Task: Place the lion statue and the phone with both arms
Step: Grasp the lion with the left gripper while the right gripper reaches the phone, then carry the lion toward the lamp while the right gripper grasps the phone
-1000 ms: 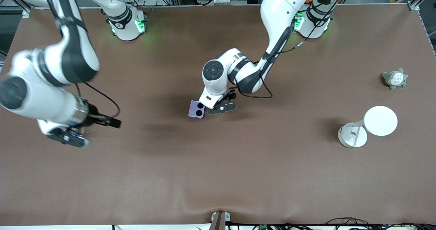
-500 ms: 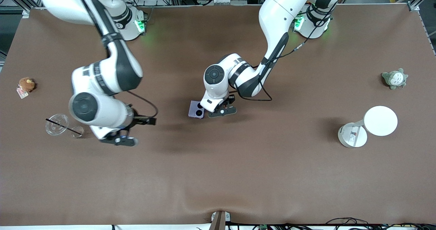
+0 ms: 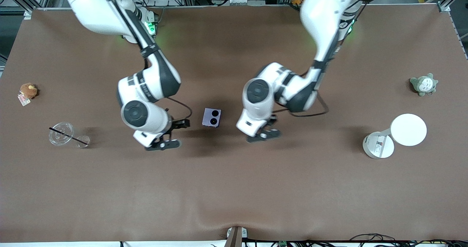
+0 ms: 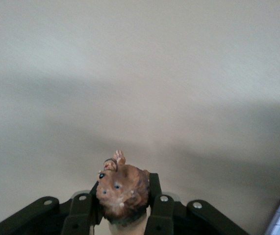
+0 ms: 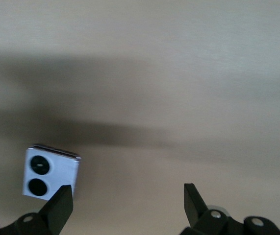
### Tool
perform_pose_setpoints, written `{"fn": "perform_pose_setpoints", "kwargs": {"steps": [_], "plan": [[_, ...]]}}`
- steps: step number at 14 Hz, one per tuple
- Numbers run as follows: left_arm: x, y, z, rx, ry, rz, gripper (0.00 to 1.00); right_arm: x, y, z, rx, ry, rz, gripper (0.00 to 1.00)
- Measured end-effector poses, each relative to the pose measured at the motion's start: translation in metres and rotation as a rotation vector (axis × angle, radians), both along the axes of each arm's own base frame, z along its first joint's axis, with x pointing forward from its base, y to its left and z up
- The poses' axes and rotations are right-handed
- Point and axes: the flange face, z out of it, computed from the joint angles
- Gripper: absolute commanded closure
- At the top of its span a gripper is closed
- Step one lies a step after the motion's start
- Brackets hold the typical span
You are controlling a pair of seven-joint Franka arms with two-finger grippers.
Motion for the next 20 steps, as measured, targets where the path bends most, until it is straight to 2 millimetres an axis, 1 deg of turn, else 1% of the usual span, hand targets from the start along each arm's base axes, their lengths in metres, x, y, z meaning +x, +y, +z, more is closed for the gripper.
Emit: {"fn": "perform_pose_setpoints", "kwargs": {"steps": [1, 2, 3, 4, 5, 6, 7, 8, 9, 12, 14, 16, 18, 20], "plan": [[0.015, 0.031, 0.011, 0.003, 0.010, -0.019, 1.00, -0.004, 0.013, 0.000, 0.007, -0.020, -0.001, 0.00], [0.028, 0.067, 0.018, 0.006, 0.024, -0.039, 1.00, -0.008, 0.024, -0.005, 0.007, -0.031, -0.027, 0.00], [0.037, 0.100, 0.020, 0.008, 0.039, -0.056, 1.00, -0.013, 0.035, -0.013, -0.001, -0.029, -0.066, 0.00], [0.043, 0.132, 0.019, 0.010, 0.058, -0.073, 1.00, -0.021, 0.051, -0.024, -0.010, -0.029, -0.099, 0.00], [0.047, 0.159, 0.014, 0.012, 0.079, -0.087, 1.00, -0.030, 0.068, -0.035, -0.013, -0.036, -0.117, 0.00], [0.049, 0.184, 0.009, 0.014, 0.100, -0.099, 1.00, -0.038, 0.083, -0.045, -0.013, -0.042, -0.121, 0.00], [0.050, 0.205, 0.003, 0.014, 0.120, -0.106, 1.00, -0.045, 0.095, -0.056, -0.015, -0.043, -0.117, 0.00], [0.051, 0.225, -0.005, 0.013, 0.138, -0.108, 1.00, -0.050, 0.101, -0.065, -0.019, -0.040, -0.113, 0.00], [0.052, 0.243, -0.011, 0.010, 0.148, -0.112, 1.00, -0.053, 0.104, -0.072, -0.025, -0.034, -0.112, 0.00], [0.055, 0.291, -0.032, -0.010, 0.129, -0.145, 1.00, -0.051, 0.098, -0.082, -0.045, -0.026, -0.160, 0.00], [0.054, 0.314, -0.046, -0.021, 0.115, -0.170, 1.00, -0.051, 0.097, -0.087, -0.050, -0.023, -0.180, 0.00], [0.053, 0.328, -0.054, -0.026, 0.109, -0.186, 1.00, -0.052, 0.097, -0.093, -0.054, -0.019, -0.203, 0.00], [0.055, 0.337, -0.057, -0.029, 0.100, -0.194, 1.00, -0.052, 0.097, -0.099, -0.058, -0.018, -0.231, 0.00], [0.057, 0.350, -0.062, -0.032, 0.090, -0.178, 1.00, -0.054, 0.099, -0.105, -0.057, -0.020, -0.239, 0.00]]}}
